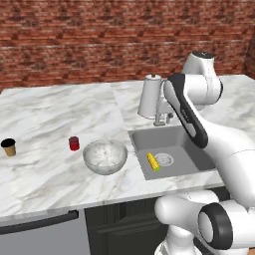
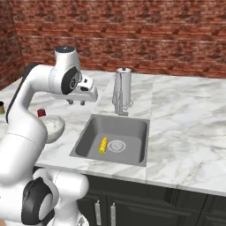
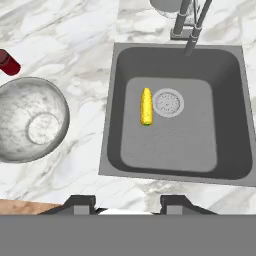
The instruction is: Pick the corn from the sink and place it in the bowl. Then pick the bowl and place it in the microwave. Then close the microwave door and press the start button.
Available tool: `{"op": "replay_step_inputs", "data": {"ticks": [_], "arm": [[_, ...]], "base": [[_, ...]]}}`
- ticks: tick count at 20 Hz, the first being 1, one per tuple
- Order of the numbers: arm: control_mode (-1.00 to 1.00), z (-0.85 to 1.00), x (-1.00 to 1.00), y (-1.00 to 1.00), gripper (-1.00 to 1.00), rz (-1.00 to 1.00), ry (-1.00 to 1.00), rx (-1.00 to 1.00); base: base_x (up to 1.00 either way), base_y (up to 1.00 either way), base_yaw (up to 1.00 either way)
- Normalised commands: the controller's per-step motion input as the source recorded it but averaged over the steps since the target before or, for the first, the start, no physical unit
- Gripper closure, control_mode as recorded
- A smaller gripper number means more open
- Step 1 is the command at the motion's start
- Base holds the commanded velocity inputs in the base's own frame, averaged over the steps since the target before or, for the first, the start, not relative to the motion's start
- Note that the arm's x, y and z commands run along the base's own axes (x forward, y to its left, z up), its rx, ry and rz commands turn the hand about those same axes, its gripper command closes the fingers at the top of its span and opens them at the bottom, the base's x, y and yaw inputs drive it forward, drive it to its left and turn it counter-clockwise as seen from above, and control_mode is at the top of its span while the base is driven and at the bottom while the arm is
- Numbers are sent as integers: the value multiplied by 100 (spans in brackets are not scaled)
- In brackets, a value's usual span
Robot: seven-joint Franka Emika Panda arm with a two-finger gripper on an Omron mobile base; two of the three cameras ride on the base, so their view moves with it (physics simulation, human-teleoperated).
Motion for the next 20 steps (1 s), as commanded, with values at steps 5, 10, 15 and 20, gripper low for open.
{"op": "replay_step_inputs", "data": {"ticks": [5, 10, 15, 20], "arm": [[-100, -32, -14, -46, -100, 0, -1, 8], [-100, -99, -6, -21, -100, 0, 2, 3], [-100, -100, 5, -6, -100, 0, 12, 5], [-100, -100, 37, 0, -100, -4, 20, 1]], "base": [[0, 0, 0], [0, 0, 0], [0, 0, 0], [0, 0, 0]]}}
